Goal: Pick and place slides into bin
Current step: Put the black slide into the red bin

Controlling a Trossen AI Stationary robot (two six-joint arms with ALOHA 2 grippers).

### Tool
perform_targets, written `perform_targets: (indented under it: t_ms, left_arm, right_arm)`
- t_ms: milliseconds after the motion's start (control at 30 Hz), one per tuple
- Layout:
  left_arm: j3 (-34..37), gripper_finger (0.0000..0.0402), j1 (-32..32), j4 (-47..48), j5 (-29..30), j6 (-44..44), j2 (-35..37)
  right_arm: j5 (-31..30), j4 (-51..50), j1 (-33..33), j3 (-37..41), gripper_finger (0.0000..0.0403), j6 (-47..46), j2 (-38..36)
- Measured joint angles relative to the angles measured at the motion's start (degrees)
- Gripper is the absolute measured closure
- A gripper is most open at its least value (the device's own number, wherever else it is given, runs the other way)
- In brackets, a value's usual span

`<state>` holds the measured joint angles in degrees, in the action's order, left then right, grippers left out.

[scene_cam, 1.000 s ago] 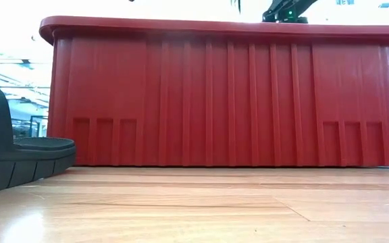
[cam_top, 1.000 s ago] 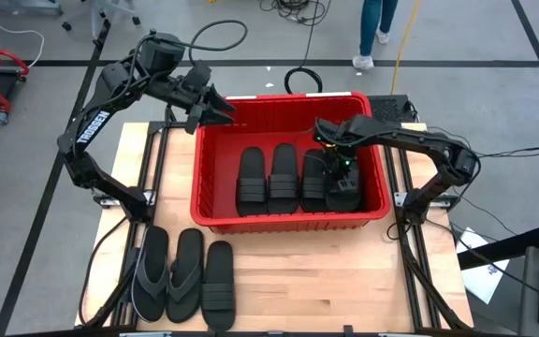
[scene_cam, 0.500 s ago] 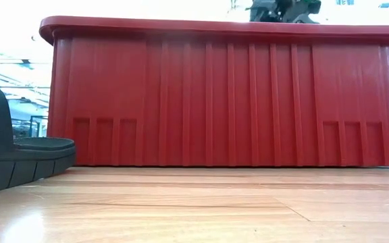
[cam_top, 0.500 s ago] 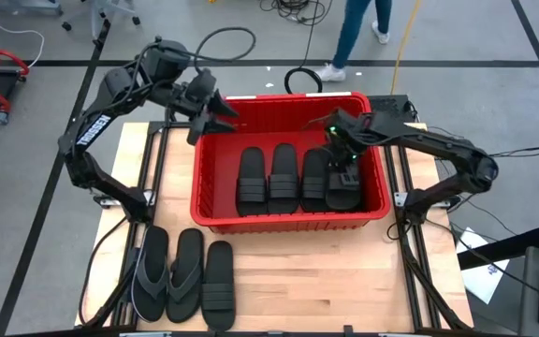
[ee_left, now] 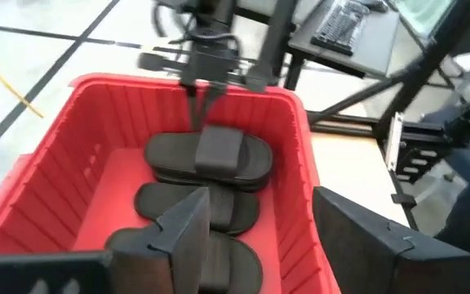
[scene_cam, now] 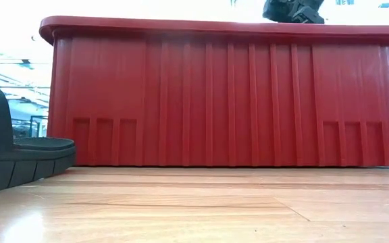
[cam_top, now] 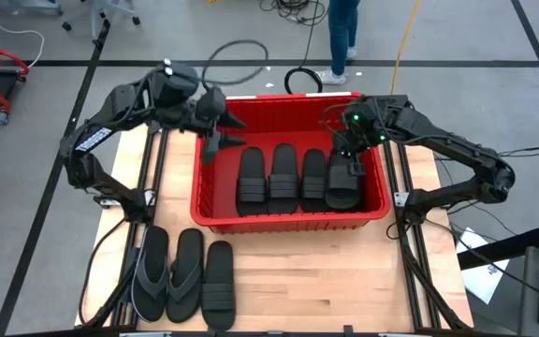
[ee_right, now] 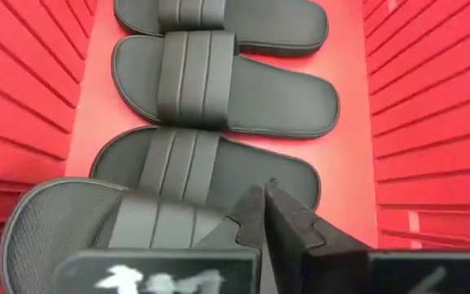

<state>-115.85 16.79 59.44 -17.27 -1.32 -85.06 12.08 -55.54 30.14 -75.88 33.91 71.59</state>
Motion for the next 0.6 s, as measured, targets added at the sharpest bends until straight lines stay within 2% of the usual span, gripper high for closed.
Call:
perform_targets:
  t_ms: [133,267,333,500,600]
  left_arm:
    - [0.00,0.0243,-7.15,0.41,1.97,2.67,0.00]
    - [0.00,0.0337,-14.58,1.35,5.11,6.93,0.00]
    - [0.00,0.0382,-18.21,2.80,9.14,8.30,0.47]
    - [1.12,0.0389,-28.38,8.43,27.58,11.21,3.47]
    - [7.06,0.0398,-33.66,3.89,31.62,13.58,8.05]
  right_arm:
    - [2.73,0.80,0.35,0.00,0.0402,-0.34,-0.02]
    - [10.21,4.76,0.34,0.00,0.0402,-2.90,-0.19]
    - [13.90,7.48,0.30,0.00,0.0402,-5.16,-0.93]
    - [19.08,14.28,-0.48,0.00,0.0402,-14.21,-6.12]
    - [19.77,16.53,-2.53,0.00,0.0402,-19.94,-9.78]
